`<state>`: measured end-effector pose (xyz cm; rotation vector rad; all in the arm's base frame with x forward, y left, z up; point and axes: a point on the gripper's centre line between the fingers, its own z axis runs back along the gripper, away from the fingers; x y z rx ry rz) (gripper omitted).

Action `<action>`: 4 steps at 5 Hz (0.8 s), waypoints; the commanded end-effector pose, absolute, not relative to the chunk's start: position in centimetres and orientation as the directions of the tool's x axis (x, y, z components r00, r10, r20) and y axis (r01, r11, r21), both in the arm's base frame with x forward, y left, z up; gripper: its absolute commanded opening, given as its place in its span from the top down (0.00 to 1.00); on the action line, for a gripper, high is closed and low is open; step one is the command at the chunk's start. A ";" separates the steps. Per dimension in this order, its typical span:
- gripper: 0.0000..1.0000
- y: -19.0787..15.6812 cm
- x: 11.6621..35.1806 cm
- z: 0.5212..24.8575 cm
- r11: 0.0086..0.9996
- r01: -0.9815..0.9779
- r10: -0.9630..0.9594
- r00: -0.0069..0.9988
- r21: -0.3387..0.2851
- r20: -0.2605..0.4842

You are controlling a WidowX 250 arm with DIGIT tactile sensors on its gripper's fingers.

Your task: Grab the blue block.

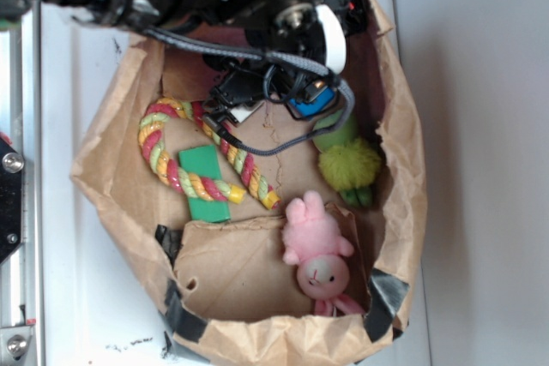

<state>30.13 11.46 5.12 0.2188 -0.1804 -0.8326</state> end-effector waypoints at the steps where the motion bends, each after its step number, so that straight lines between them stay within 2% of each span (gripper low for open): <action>1: 0.00 12.1 31.2 7.0 0.663 0.669 -0.731 0.675 0.335 0.098; 4: 0.00 11.5 32.0 6.9 0.665 0.668 -0.730 0.675 0.333 0.106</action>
